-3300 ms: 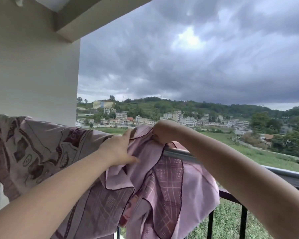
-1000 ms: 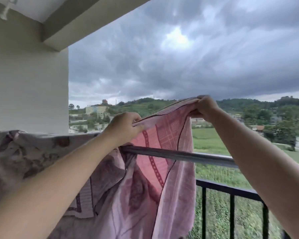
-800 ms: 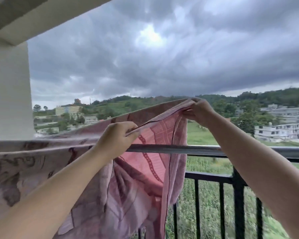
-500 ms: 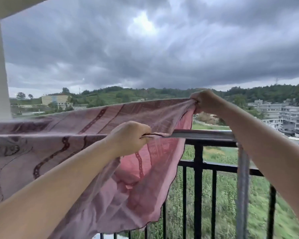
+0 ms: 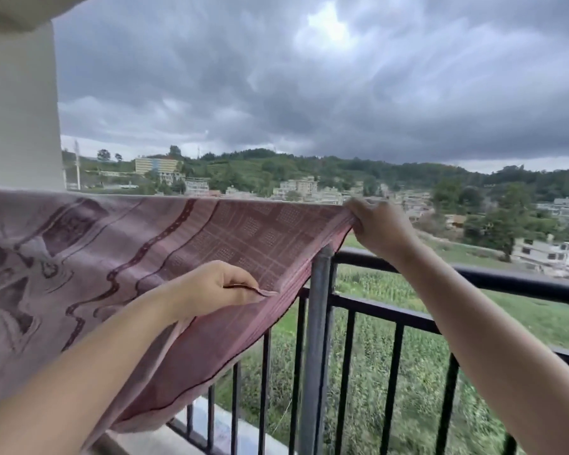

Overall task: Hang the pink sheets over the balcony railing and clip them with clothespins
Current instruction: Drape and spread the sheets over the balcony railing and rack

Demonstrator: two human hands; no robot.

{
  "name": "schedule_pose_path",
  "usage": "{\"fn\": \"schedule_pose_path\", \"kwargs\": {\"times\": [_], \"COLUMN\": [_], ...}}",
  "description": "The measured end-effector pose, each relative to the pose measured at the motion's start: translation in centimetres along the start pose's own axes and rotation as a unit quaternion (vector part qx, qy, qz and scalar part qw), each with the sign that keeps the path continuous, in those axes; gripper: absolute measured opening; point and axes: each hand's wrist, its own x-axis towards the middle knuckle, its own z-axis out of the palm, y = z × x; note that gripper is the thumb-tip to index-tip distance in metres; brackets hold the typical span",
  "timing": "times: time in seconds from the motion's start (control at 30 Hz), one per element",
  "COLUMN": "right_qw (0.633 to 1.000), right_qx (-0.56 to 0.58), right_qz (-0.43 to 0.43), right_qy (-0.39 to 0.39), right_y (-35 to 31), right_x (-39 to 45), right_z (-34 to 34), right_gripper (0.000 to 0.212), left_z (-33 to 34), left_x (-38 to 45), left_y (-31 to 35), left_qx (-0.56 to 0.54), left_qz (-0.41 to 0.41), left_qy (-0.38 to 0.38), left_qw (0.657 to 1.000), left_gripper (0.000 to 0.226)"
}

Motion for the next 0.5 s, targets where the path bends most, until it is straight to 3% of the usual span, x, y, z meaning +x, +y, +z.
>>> {"fn": "schedule_pose_path", "kwargs": {"times": [0.07, 0.13, 0.2, 0.27, 0.33, 0.4, 0.47, 0.5], "right_qw": [0.999, 0.995, 0.996, 0.996, 0.992, 0.989, 0.982, 0.979], "right_qx": [0.017, 0.035, 0.065, 0.074, 0.064, 0.067, 0.080, 0.091], "right_qz": [-0.032, -0.049, -0.043, -0.046, -0.055, -0.076, -0.117, -0.129], "right_qy": [-0.024, -0.079, -0.045, 0.033, 0.088, 0.109, 0.126, 0.130], "right_y": [0.0, -0.5, -0.9, -1.3, -1.7, -2.3, -2.8, -2.8], "right_x": [-2.1, -4.1, -5.5, -6.1, -6.1, -5.8, -5.5, -5.4], "right_z": [-0.2, 0.4, 1.1, 1.4, 1.3, 1.1, 0.9, 0.9], "right_gripper": [0.025, 0.027, 0.027, 0.025, 0.031, 0.035, 0.024, 0.018], "left_z": [1.0, 3.0, 4.8, 5.7, 5.6, 5.2, 4.7, 4.5], "left_x": [-0.8, -1.2, -1.1, -0.8, -0.3, 0.2, 1.3, 1.9], "left_y": [-0.5, -0.8, -0.5, -0.1, 0.8, 2.5, 3.8, 4.3], "left_qx": [-0.026, 0.038, 0.141, 0.257, 0.288, 0.262, 0.254, 0.263], "left_qz": [-0.058, -0.087, -0.099, -0.116, -0.124, -0.087, -0.037, -0.023], "left_qy": [-0.056, -0.081, -0.098, -0.110, -0.023, 0.156, 0.292, 0.324], "left_qw": [0.996, 0.992, 0.980, 0.953, 0.949, 0.948, 0.921, 0.909], "left_gripper": [0.014, 0.025, 0.019, 0.028, 0.029, 0.027, 0.035, 0.041]}}
